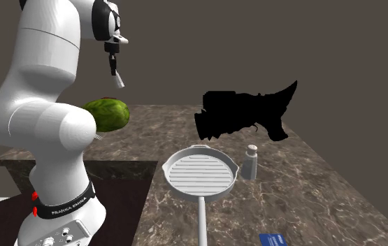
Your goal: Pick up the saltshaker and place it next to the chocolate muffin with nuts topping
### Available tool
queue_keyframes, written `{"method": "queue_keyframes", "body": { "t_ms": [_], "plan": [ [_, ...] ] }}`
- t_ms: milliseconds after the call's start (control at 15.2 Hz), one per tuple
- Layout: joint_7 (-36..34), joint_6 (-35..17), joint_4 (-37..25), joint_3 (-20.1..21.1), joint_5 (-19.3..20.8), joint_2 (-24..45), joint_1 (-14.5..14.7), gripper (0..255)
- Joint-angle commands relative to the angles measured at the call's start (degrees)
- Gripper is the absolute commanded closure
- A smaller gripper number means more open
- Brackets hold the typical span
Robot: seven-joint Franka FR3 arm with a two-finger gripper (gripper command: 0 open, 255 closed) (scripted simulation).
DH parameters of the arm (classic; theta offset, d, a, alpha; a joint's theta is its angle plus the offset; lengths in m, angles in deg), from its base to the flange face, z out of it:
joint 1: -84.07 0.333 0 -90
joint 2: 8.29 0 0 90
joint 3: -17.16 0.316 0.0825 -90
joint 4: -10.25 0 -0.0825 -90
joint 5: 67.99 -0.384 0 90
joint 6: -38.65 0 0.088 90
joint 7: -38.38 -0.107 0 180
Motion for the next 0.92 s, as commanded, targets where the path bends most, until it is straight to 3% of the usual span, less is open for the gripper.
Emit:
{"method": "queue_keyframes", "body": {
  "t_ms": [0,858],
  "plan": [
    [0.2,-1.5,1.6,-0.1,0.0,-0.1,-0.3,255],
    [0.6,-11.0,10.4,-0.5,0.3,0.9,-1.0,255]
  ]
}}
